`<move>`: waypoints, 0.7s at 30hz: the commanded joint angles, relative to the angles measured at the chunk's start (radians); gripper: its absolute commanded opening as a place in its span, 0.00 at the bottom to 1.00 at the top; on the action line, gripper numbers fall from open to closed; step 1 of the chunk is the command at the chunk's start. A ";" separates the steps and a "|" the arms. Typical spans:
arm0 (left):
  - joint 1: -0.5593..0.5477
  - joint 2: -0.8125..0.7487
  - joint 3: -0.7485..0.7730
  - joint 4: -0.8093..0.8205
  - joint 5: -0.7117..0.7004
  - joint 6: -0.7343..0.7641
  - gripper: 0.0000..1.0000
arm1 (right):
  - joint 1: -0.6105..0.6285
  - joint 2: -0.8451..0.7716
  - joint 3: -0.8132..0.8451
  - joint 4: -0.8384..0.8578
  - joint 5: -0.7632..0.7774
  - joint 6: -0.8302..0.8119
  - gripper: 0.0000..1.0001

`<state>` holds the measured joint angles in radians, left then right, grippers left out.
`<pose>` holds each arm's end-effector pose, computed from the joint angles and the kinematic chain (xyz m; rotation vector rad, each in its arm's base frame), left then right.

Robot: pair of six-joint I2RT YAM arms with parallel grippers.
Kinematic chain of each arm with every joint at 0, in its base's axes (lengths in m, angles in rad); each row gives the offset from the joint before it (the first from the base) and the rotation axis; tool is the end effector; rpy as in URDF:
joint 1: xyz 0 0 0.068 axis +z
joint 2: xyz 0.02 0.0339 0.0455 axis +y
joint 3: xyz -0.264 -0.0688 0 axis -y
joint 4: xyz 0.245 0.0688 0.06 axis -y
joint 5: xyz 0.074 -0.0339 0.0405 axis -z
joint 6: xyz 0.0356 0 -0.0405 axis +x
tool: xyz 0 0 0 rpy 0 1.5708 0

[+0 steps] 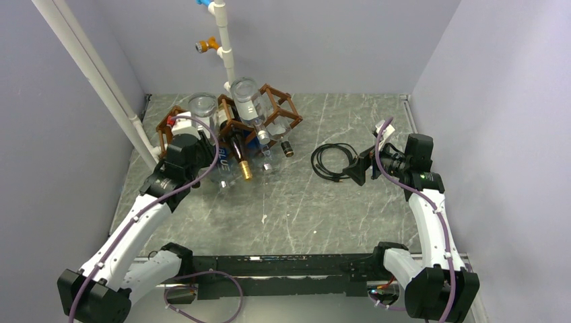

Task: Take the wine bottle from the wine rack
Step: Pick up the wine bottle from the wine rack.

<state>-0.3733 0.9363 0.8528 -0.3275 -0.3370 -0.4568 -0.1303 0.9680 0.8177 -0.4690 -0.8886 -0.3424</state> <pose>0.2010 -0.0661 0.3225 -0.2987 1.9405 -0.2116 0.2020 0.0014 0.2976 -0.6814 1.8868 0.6667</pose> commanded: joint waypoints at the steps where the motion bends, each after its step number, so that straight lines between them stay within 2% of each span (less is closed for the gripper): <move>1: 0.004 -0.083 0.042 0.245 -0.020 0.022 0.00 | 0.000 -0.015 0.000 0.041 0.000 -0.018 1.00; 21: -0.017 -0.201 0.027 0.235 0.073 0.011 0.00 | 0.000 -0.015 -0.001 0.042 0.002 -0.020 1.00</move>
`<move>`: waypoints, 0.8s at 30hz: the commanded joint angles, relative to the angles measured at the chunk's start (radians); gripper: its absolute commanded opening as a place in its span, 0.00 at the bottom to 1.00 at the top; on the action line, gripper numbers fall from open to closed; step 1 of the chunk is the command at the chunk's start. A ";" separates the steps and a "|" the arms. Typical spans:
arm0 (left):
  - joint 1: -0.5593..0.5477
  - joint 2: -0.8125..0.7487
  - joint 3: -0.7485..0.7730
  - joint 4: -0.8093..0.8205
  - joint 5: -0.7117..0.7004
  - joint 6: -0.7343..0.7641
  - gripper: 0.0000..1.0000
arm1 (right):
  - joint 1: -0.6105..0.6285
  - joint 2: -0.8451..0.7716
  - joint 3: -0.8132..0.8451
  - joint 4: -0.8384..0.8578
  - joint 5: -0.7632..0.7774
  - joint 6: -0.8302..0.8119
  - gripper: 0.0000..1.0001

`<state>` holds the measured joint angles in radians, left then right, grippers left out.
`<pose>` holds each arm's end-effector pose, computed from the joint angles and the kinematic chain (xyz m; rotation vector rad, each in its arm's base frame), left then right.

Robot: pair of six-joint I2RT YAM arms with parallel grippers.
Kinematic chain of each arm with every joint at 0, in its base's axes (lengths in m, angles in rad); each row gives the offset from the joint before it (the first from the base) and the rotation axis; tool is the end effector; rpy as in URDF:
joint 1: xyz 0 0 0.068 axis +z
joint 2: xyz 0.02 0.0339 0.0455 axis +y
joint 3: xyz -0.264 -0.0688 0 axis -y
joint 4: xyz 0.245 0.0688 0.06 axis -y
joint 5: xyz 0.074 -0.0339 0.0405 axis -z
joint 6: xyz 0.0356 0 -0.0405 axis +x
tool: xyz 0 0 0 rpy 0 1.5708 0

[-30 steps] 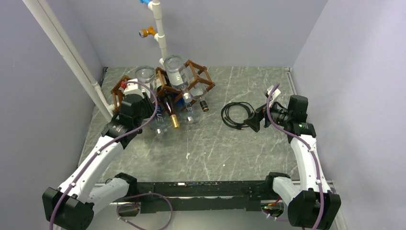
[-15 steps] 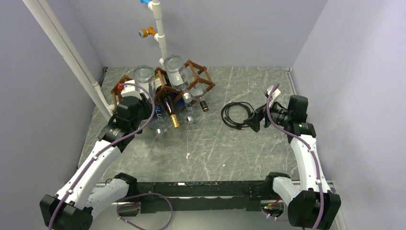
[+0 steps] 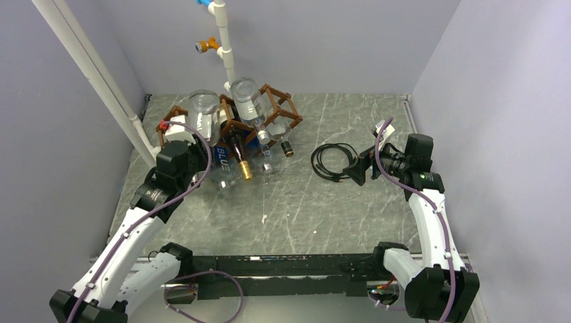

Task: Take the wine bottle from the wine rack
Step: Pick up the wine bottle from the wine rack.

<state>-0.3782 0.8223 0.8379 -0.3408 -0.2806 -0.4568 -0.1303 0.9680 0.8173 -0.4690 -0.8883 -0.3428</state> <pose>0.1773 -0.0599 0.3362 -0.2650 1.8757 -0.3055 0.2020 0.0014 0.2975 -0.6815 1.8871 0.6663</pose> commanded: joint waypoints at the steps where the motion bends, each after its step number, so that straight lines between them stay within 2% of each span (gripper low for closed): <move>1: -0.016 -0.097 0.040 0.247 0.020 0.008 0.00 | 0.000 -0.015 0.000 0.043 0.002 -0.019 1.00; 24: -0.087 -0.251 0.007 0.243 0.215 -0.157 0.00 | 0.000 -0.011 -0.005 0.046 0.005 -0.021 1.00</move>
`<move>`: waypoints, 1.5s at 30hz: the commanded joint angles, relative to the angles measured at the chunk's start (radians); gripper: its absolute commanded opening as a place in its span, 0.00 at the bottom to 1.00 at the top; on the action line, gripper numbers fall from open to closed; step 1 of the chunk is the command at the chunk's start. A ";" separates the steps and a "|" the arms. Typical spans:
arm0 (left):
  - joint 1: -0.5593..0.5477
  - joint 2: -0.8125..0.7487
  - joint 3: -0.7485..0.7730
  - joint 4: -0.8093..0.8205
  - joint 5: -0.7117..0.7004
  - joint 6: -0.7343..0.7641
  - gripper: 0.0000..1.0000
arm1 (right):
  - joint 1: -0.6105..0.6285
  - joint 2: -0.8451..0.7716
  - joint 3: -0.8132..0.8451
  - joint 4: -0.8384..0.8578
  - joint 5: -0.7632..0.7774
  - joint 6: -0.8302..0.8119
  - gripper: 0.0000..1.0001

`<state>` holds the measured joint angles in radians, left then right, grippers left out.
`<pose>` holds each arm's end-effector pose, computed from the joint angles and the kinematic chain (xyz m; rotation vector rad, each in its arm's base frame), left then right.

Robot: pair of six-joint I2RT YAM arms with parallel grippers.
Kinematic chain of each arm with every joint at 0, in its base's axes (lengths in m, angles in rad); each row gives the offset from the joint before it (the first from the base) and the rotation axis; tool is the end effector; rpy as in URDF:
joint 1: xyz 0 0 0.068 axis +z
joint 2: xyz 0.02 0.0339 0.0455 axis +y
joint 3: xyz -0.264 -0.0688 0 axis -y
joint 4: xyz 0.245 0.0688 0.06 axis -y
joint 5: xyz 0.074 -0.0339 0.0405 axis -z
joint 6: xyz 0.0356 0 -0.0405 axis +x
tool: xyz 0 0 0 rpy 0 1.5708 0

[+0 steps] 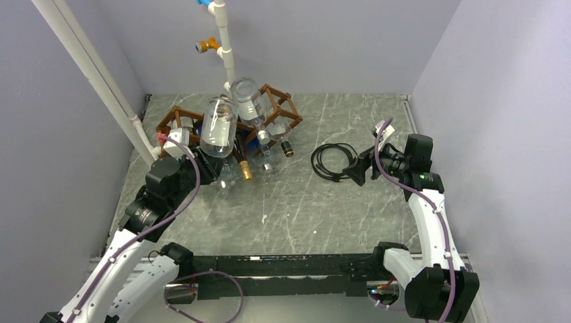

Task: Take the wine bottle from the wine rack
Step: Pick up the wine bottle from the wine rack.

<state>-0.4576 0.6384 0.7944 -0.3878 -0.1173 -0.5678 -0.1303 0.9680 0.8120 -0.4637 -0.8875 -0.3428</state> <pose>0.1338 -0.0613 0.3430 -0.1870 1.8357 -0.6213 0.2021 0.0014 0.2961 -0.6812 1.8875 0.6655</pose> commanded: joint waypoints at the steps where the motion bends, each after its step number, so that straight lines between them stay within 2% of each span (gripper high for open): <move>1: -0.009 -0.069 0.049 0.294 0.066 -0.055 0.00 | 0.000 -0.011 0.001 0.041 0.003 -0.021 1.00; 12: -0.060 -0.058 0.036 0.370 0.176 -0.128 0.00 | 0.000 -0.008 0.000 0.037 -0.002 -0.027 1.00; 18: -0.104 -0.043 0.029 0.380 0.176 -0.149 0.00 | 0.000 -0.009 0.000 0.037 -0.006 -0.028 1.00; 33: -0.119 -0.007 -0.023 0.526 0.277 -0.292 0.00 | 0.000 -0.009 0.000 0.032 -0.041 -0.031 1.00; 45: -0.183 0.048 -0.004 0.585 0.312 -0.315 0.00 | 0.000 -0.018 0.008 0.002 -0.100 -0.059 1.00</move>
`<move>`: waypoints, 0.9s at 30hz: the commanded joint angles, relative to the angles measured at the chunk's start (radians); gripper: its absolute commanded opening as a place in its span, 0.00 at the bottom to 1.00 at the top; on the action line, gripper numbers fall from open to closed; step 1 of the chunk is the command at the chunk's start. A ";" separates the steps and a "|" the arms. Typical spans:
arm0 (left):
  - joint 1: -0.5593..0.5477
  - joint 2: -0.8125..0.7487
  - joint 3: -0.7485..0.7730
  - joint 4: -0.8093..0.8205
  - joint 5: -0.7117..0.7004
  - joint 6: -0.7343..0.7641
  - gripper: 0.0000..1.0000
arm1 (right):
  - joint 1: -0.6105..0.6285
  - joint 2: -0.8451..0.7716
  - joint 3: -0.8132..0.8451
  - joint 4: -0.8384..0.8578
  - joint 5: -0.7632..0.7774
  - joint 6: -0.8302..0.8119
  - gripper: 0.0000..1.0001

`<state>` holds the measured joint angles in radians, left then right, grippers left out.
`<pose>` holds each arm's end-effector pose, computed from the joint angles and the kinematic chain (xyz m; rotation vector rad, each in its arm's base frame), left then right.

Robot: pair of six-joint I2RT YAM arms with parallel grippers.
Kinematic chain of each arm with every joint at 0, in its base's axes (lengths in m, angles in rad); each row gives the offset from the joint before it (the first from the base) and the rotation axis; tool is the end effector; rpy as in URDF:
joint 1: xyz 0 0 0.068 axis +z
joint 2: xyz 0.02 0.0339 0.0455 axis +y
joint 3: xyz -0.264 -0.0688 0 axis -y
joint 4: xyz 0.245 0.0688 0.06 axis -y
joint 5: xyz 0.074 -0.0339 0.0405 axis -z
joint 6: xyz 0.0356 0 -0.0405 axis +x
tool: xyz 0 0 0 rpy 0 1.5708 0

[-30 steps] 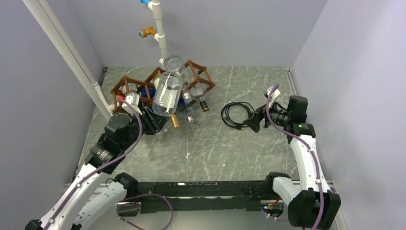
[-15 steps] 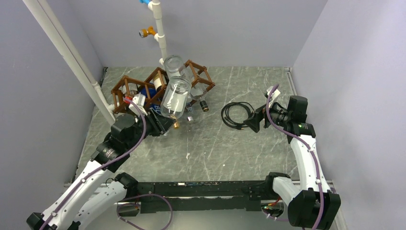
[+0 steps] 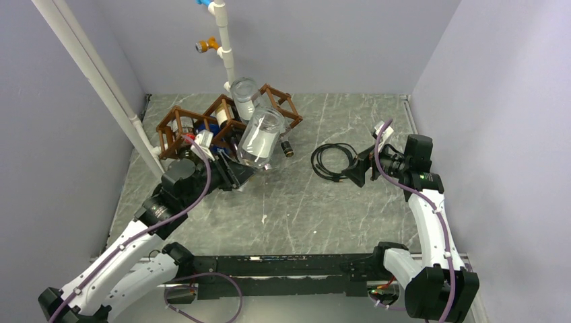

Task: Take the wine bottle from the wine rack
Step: Pick up the wine bottle from the wine rack.

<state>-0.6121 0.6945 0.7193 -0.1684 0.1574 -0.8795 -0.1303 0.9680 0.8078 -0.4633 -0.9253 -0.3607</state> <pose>0.1348 -0.1015 0.3329 -0.1229 1.8731 -1.2088 0.2012 0.0023 0.2954 -0.7128 1.8627 0.6941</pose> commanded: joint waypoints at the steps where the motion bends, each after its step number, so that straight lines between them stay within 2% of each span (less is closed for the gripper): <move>1: -0.040 0.004 0.072 0.373 0.040 -0.006 0.00 | 0.000 -0.020 0.015 -0.008 -0.077 -0.053 1.00; 6: -0.104 0.066 0.091 0.377 0.029 -0.006 0.00 | 0.000 -0.041 0.042 -0.094 -0.156 -0.165 1.00; 10: -0.157 0.134 0.120 0.346 0.022 -0.003 0.00 | 0.000 -0.057 0.079 -0.229 -0.224 -0.312 1.00; 15: -0.201 0.221 0.200 0.232 0.044 0.005 0.00 | 0.000 -0.061 0.102 -0.332 -0.265 -0.450 1.00; 22: -0.257 0.313 0.272 0.101 0.074 0.003 0.00 | 0.003 -0.064 0.086 -0.348 -0.285 -0.512 1.00; 27: -0.297 0.411 0.348 -0.019 0.121 0.022 0.00 | 0.019 -0.068 0.054 -0.418 -0.310 -0.673 1.00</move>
<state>-0.8768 1.0782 0.9165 -0.3347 0.2100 -0.8875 -0.1242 0.9142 0.8703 -0.8238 -1.1641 -0.8604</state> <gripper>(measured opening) 0.404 0.994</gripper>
